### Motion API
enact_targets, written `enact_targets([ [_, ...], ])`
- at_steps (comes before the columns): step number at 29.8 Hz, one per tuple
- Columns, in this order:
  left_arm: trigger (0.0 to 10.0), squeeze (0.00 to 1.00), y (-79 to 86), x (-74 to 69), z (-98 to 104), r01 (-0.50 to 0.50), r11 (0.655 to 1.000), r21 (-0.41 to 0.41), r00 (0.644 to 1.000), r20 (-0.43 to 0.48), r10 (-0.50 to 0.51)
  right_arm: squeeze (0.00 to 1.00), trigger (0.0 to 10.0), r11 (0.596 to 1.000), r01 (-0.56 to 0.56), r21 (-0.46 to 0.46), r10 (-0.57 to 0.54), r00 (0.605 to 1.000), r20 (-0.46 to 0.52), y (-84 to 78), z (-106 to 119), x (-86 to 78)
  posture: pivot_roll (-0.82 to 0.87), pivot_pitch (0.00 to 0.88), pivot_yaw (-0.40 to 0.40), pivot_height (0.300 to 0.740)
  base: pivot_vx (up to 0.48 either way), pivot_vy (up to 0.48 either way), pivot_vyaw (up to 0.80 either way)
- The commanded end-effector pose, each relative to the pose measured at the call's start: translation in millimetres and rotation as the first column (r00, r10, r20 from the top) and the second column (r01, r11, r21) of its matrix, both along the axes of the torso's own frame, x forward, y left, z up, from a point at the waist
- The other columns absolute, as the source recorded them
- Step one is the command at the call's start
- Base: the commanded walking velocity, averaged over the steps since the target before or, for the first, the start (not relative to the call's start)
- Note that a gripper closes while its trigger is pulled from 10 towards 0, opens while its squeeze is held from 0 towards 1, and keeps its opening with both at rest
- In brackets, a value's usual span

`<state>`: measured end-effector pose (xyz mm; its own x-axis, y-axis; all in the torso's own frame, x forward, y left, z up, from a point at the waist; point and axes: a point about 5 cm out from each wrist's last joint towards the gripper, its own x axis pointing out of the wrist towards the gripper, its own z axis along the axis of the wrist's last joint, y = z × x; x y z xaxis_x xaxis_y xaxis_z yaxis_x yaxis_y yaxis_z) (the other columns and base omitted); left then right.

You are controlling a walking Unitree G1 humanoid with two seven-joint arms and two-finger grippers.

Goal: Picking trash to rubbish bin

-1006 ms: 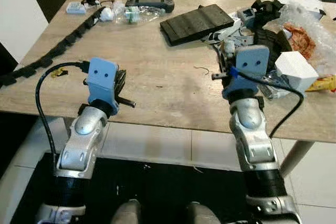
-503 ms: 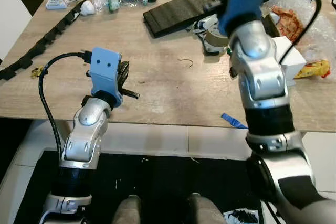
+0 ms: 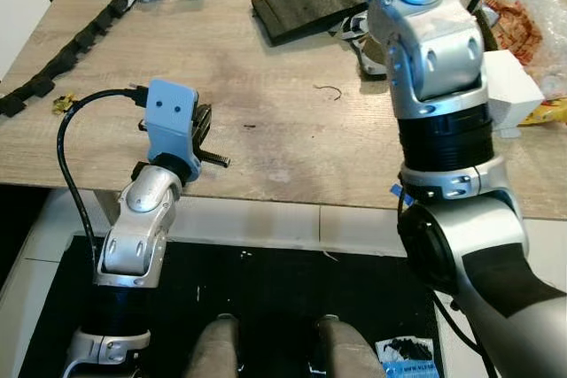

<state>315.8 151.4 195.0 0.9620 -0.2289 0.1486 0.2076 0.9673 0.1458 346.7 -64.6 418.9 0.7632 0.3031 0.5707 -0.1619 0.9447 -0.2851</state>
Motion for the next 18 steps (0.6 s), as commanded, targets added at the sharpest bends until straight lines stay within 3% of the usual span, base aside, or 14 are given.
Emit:
enact_targets([
  [1,10.0,0.00,2.4,-3.1,-5,-0.005,1.000,0.007,1.000,-0.024,0.005,0.00,10.0,1.000,-0.021,0.015,0.020,1.000,0.016,3.0,10,-4.3,0.03,0.267,0.043,0.740,0.000,0.000,0.00],
  [18,10.0,0.00,1.4,-5.9,-5,-0.001,1.000,0.002,0.999,-0.037,0.001,0.00,10.0,0.999,-0.019,0.040,0.017,0.999,0.039,5.4,23,-5.1,0.02,0.274,0.039,0.740,0.000,0.000,0.00],
])
